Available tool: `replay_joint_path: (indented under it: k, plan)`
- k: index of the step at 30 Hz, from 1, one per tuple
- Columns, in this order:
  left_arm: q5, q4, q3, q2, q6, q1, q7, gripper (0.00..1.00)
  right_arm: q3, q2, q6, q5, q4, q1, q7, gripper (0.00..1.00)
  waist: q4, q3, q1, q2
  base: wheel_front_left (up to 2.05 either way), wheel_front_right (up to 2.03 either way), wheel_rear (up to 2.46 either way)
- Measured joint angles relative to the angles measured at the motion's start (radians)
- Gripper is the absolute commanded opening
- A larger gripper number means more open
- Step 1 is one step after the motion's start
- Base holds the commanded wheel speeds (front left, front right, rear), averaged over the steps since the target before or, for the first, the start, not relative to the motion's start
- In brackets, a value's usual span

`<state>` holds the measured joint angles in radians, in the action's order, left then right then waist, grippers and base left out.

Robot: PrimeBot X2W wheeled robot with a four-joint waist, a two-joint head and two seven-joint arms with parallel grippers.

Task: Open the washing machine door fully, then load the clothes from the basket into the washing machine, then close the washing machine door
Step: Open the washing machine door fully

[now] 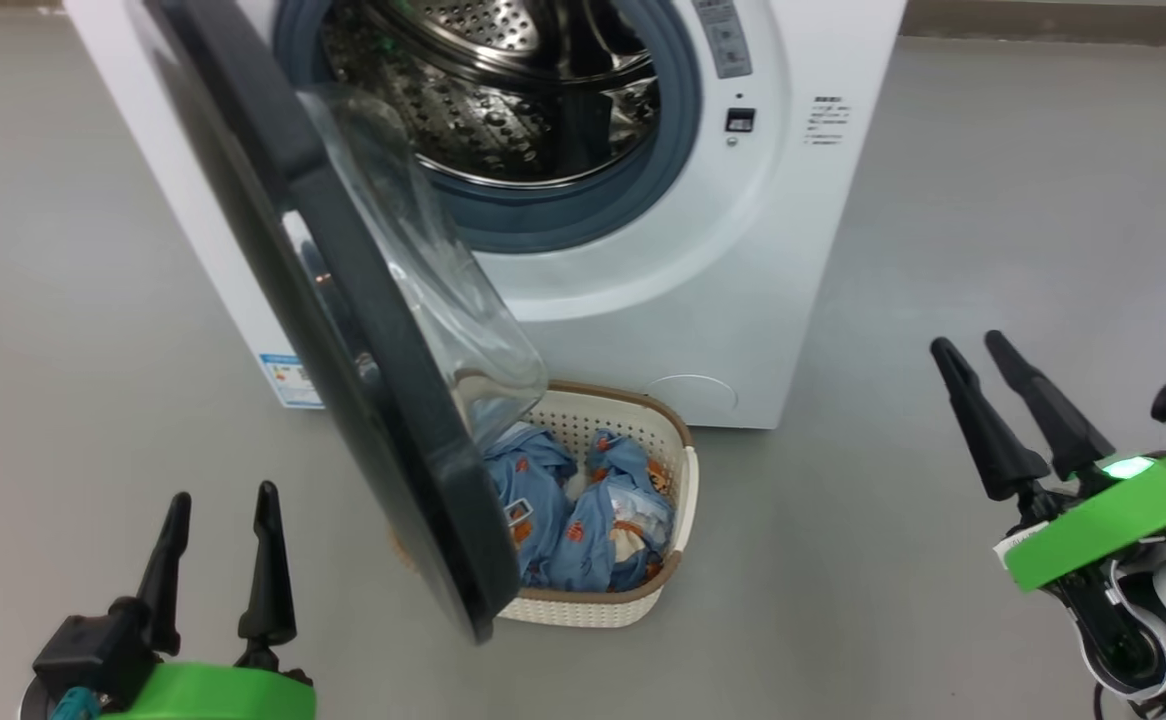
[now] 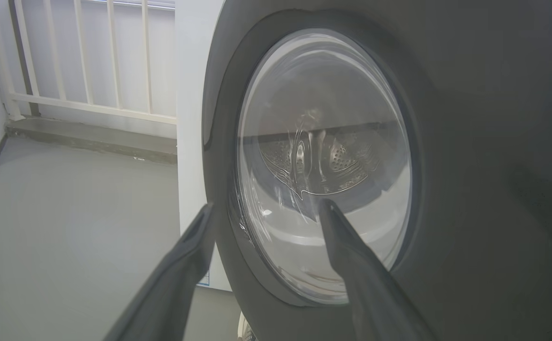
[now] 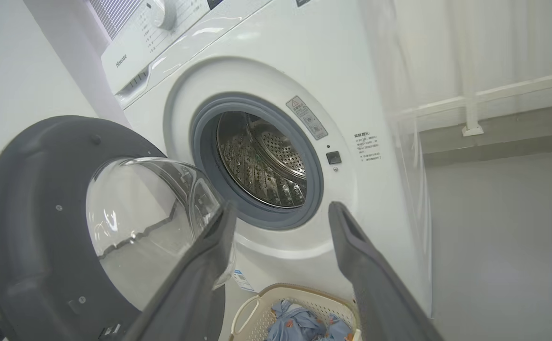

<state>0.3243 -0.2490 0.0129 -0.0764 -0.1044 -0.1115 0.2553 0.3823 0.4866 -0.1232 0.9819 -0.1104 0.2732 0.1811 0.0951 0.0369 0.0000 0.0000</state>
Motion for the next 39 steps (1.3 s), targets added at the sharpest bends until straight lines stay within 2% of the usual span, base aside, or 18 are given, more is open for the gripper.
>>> replay_joint_path:
  k: [4,10,16,22,30,39]
  plan:
    - [0.0,0.01,0.0,0.0,0.001,0.019,0.0,1.0,-0.009,0.002,0.0,-0.063,-0.048,-0.018,0.052,1.0,-0.024,-0.007,0.0,0.0,0.0,0.0,0.0]
    - [0.0,0.019,0.001,-0.004,0.009,0.036,0.0,1.0,-0.064,-0.044,0.0,-0.185,-0.09,-0.07,0.067,1.0,-0.055,-0.017,0.0,0.0,0.0,0.0,0.0]
    - [0.0,0.023,0.005,-0.007,0.01,0.036,0.0,1.0,-0.161,-0.089,0.0,-0.296,-0.081,-0.136,0.068,1.0,-0.077,-0.027,0.0001,0.0,0.0,0.0,0.0]
    - [0.0,0.026,0.007,-0.012,0.01,0.046,0.0,1.0,-0.198,-0.128,0.0,-0.368,-0.076,-0.188,0.068,1.0,-0.085,-0.035,0.0,0.0,0.0,0.0,0.0]
    - [0.0,0.027,0.013,-0.024,0.017,0.057,0.0,1.0,-0.215,-0.164,0.0,-0.41,-0.078,-0.206,0.068,1.0,-0.084,-0.038,0.0,0.0,0.0,0.0,0.0]
    - [0.0,0.026,0.021,-0.027,0.022,0.057,0.0,1.0,-0.215,-0.165,0.0,-0.414,-0.095,-0.206,0.068,1.0,-0.08,-0.042,0.0,0.0,0.0,0.0,0.0]
